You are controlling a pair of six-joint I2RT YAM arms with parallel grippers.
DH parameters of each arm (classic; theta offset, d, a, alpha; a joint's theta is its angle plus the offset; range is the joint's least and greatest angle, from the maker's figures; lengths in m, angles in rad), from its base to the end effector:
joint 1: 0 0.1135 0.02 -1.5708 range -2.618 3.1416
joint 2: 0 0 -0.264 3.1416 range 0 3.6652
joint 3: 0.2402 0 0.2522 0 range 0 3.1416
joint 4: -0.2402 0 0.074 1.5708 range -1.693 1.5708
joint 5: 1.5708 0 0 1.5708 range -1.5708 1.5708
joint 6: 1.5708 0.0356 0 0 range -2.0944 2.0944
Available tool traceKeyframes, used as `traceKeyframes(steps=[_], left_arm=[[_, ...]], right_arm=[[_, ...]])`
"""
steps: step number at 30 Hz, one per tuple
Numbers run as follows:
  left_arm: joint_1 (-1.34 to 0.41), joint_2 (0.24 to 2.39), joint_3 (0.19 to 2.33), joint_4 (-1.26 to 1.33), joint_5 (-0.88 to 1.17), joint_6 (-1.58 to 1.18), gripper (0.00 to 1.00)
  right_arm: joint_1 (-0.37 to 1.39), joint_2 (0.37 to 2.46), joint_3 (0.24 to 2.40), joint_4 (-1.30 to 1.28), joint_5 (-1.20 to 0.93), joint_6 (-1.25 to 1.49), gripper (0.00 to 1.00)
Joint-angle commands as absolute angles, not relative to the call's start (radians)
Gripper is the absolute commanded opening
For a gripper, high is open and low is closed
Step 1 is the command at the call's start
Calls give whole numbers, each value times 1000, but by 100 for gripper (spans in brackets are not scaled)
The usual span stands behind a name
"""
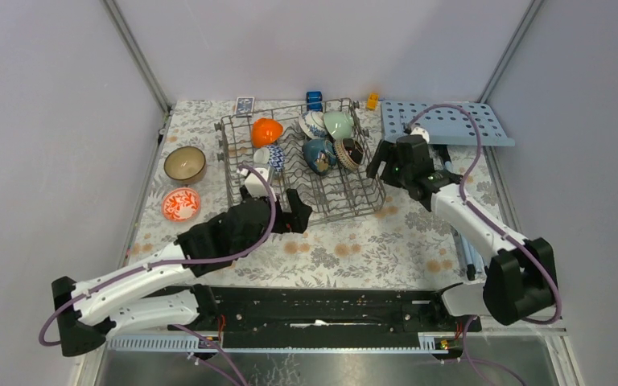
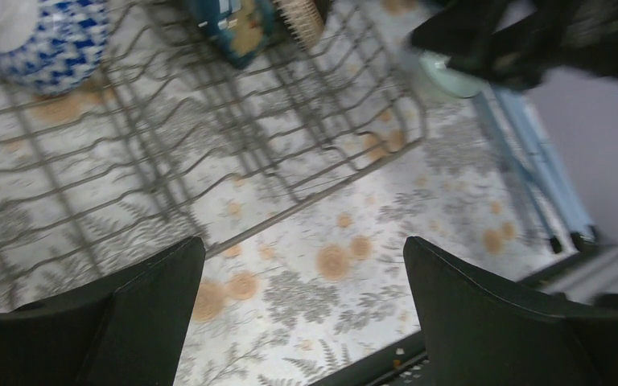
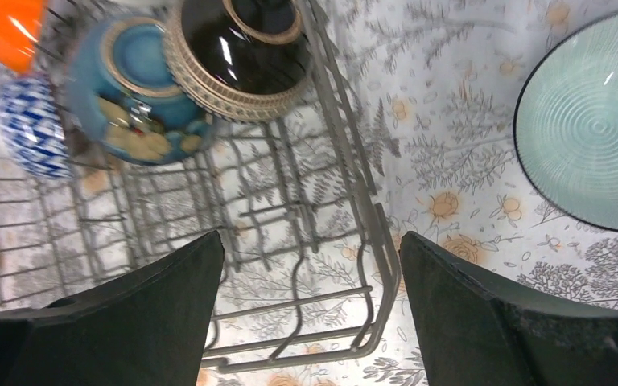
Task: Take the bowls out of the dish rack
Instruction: Pick up the bowl from the dish rack.
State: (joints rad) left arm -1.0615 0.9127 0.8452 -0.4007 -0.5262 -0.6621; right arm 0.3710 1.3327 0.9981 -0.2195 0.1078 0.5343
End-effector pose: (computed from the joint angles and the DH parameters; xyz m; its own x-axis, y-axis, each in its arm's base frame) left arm 0.1134 -0.1663 0.3184 -0.5033 -0.1890 -0.8432 0.2878 0.8834 -0.3698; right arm 0.2827 0.1059 0.2887 -0.5622 0.3246 -0.7607 0.0129 0.9231 0.3843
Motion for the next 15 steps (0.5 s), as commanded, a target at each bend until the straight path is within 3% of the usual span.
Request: traceKeyframes(steps=[1,7,15], left_arm=[[-1052,878,883,-218,-363,-599,99],[-962,1010,958,-292,-306,-618,99],[-701,1156,980,-189,-36,-725,99]], right_arm=[[375,1386,903,-83,65,529,86],[386,1451,881,-78,73,533,78],[397,1431,821,-72,30,555,58]])
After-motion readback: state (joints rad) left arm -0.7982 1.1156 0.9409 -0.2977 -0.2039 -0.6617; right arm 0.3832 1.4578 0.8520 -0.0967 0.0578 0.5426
